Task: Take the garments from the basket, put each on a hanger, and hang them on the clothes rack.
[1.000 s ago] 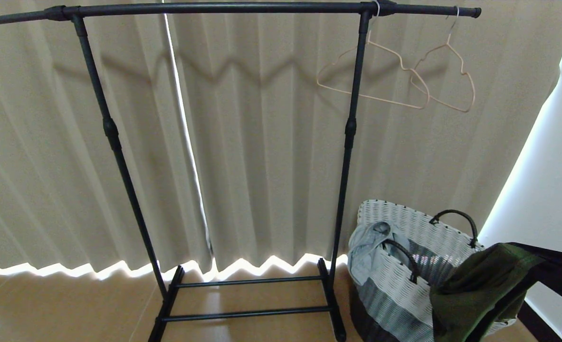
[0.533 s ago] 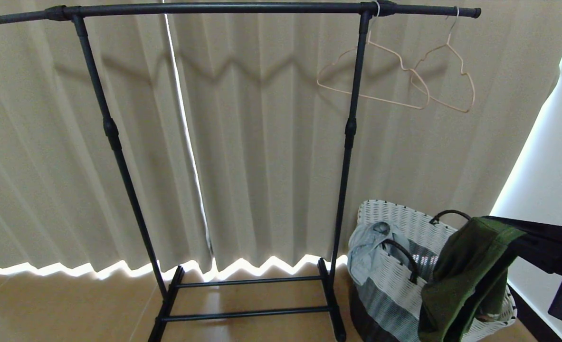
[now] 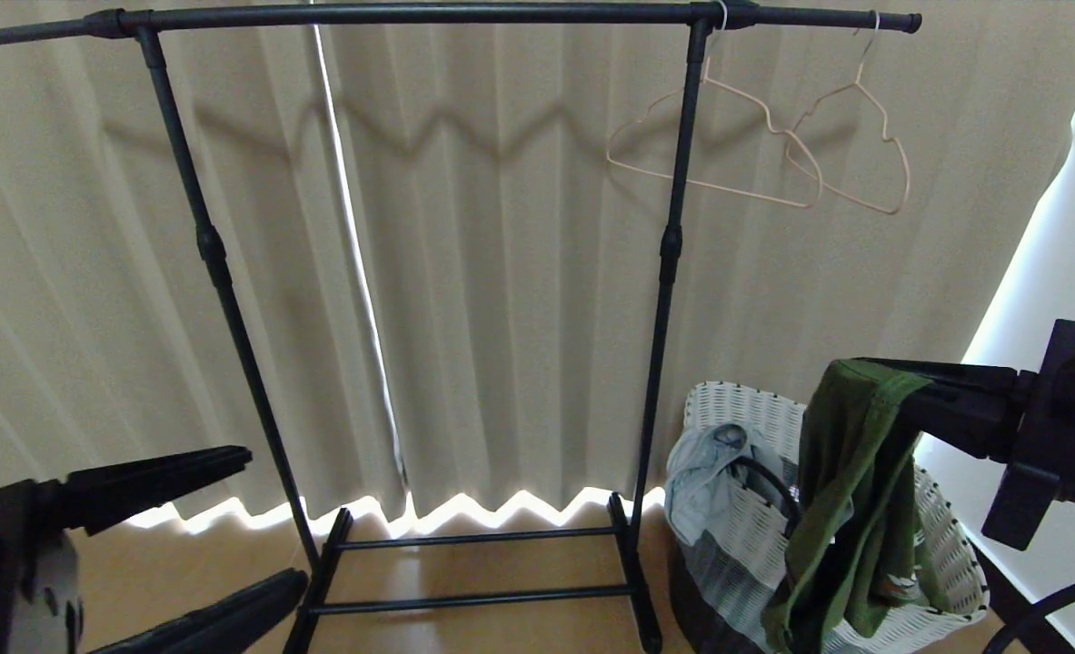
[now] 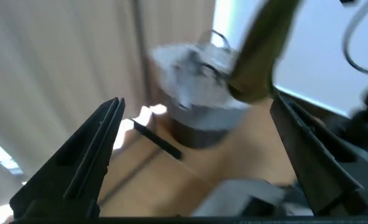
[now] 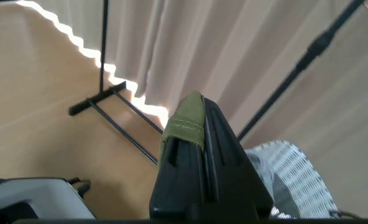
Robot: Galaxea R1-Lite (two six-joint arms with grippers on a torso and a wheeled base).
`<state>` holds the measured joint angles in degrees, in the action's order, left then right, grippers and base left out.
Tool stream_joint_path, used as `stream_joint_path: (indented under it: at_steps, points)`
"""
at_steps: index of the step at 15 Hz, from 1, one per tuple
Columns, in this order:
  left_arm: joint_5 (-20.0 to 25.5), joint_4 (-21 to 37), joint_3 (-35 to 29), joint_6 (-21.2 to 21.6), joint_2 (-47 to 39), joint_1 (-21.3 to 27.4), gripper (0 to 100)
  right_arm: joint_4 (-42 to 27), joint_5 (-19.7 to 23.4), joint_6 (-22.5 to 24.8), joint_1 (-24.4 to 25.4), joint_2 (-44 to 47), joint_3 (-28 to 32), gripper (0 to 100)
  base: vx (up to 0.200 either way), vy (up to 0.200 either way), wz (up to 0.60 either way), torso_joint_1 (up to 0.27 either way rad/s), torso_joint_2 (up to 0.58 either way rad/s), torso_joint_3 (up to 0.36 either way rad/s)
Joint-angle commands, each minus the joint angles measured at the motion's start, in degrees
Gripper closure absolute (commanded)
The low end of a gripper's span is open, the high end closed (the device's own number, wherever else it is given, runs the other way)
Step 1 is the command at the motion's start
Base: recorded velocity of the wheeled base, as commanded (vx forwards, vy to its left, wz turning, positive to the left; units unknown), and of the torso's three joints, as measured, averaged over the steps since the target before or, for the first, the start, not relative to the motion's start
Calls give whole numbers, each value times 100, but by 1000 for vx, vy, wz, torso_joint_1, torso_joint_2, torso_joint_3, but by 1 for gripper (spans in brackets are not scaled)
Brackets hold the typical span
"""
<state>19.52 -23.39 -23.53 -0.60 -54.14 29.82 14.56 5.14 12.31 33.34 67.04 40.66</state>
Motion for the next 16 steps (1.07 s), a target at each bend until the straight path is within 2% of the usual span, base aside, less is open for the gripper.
stream_joint_path:
  at_steps: [1,4,5,7,9,11,12,15,16]
  points:
    - [-106,-456,-55,-125,-1547,1052,0,12,4,-10,146,389,259,100,0,0,0,0,0,0]
    - [-607,-482,-688,-749,-2496,2248,0,12,4,-537,155,706,619,100,0,0,0,0,0,0]
    - [-906,-491,-1049,-1074,-2953,2757,0,12,4,-634,155,767,707,100,0,0,0,0,0,0]
    - [-1389,-552,-1444,-1259,-3630,3135,0,12,4,-634,155,758,733,100,0,0,0,0,0,0]
    - [-1600,-842,-1760,-1267,-4184,3206,0,12,4,-634,155,741,707,100,0,0,0,0,0,0]
    - [-1627,-1132,-2191,-1294,-4641,3206,0,12,4,-634,155,732,707,100,0,0,0,0,0,0]
    - [-1627,-1132,-2191,-1294,-4641,3206,0,12,4,-634,155,732,707,100,0,0,0,0,0,0]
    - [-2558,-1150,-2991,-1514,-5572,3188,0,21,4,-678,155,723,707,100,0,0,0,0,0,0]
    - [-2637,-1150,-3061,-1566,-5704,3179,0,74,4,-686,155,732,698,100,0,0,0,0,0,0]
